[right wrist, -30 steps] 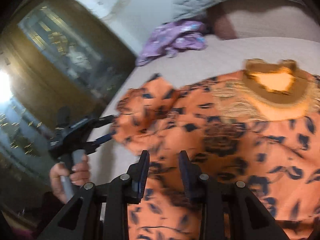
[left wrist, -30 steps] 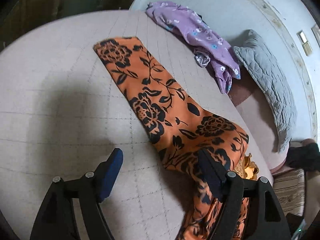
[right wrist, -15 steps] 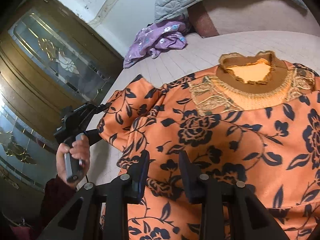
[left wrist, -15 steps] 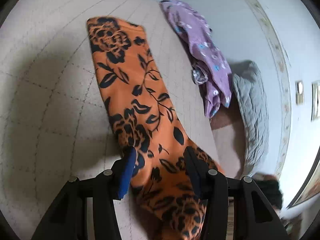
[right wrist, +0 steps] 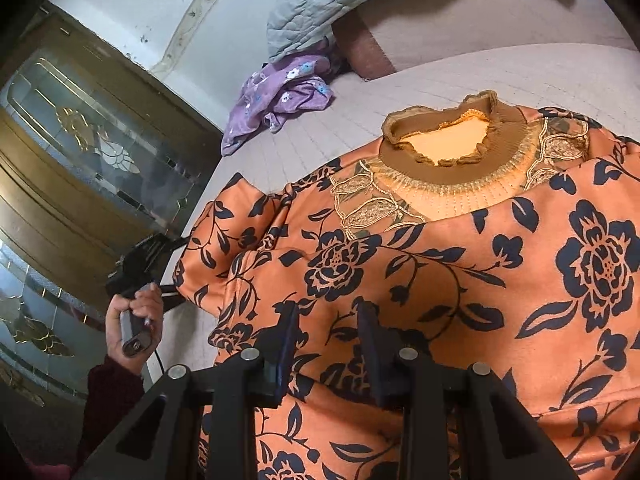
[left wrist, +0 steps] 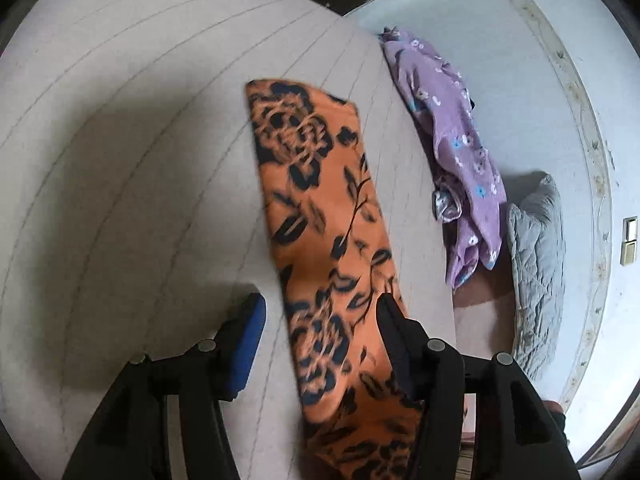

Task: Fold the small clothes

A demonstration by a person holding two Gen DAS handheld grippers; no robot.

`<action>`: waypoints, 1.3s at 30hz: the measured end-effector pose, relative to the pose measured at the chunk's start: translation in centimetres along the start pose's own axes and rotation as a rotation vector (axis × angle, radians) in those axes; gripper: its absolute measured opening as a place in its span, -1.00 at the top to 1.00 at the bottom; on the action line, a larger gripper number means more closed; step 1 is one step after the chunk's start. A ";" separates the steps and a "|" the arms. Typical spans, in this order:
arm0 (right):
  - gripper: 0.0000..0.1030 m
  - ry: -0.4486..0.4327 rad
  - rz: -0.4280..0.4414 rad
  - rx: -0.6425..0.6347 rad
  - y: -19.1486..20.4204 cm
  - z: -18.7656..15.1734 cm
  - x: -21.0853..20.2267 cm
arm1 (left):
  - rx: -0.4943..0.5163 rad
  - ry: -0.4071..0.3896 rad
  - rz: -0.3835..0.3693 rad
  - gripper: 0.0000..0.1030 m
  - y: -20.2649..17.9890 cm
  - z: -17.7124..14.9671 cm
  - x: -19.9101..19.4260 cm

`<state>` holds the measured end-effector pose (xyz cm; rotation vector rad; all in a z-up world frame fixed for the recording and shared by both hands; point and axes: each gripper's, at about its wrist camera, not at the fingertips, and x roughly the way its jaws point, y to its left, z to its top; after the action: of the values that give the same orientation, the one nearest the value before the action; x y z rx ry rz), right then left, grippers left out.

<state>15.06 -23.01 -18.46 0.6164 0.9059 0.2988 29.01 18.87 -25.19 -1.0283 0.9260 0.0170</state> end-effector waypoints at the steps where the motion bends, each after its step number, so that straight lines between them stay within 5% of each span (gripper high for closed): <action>1: 0.35 0.003 -0.002 -0.002 0.0 -0.1 0.1 | 0.004 -0.005 -0.001 -0.13 -0.2 0.1 0.4; 5: 0.35 0.004 -0.031 -0.012 -0.3 -0.3 0.0 | 0.016 -0.028 -0.009 -0.10 -0.9 1.2 1.6; 6: 0.35 0.001 -0.037 -0.009 -0.6 -0.3 -0.2 | 0.025 -0.032 -0.008 0.04 -1.0 1.5 1.6; 9: 0.35 -0.015 -0.058 0.012 -1.7 -0.1 -0.8 | 0.050 -0.005 0.026 0.86 -0.9 1.6 2.5; 12: 0.35 -0.035 -0.075 0.044 -2.9 0.1 -1.6 | 0.084 -0.041 0.042 0.86 -1.8 1.1 1.5; 16: 0.35 -0.069 -0.103 0.070 -4.0 0.3 -2.9 | 0.250 -0.118 -0.009 0.88 -6.6 -0.9 -1.7; 20: 0.35 -0.108 -0.128 0.096 -4.9 0.5 -4.6 | 0.500 -0.164 -0.068 0.88 -13.4 -5.9 -5.6; 25: 0.35 -0.175 -0.172 0.121 -6.1 0.4 -7.4 | 0.732 -0.115 -0.166 0.88 -19.5 -12.9 -8.3; 33: 0.35 -0.291 -0.231 0.210 -9.4 0.1 -12.5 | 1.112 0.103 -0.208 0.88 -25.0 -29.8 -7.8; 35: 0.35 -0.326 -0.248 0.227 -10.1 0.1 -13.7 | 1.222 0.244 -0.179 0.73 -24.7 -34.4 -6.1; 37: 0.35 -0.348 -0.287 0.248 -10.8 0.3 -14.5 | 1.283 0.356 -0.113 0.16 -24.0 -36.9 -5.1; 39: 0.35 -0.357 -0.293 0.289 -11.4 0.6 -15.2 | 1.279 0.379 -0.096 -0.05 -23.6 -36.9 -5.4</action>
<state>6.41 -39.64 -15.47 0.7623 0.6845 -0.2063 11.42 -19.13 -11.38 0.1376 0.9695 -0.7787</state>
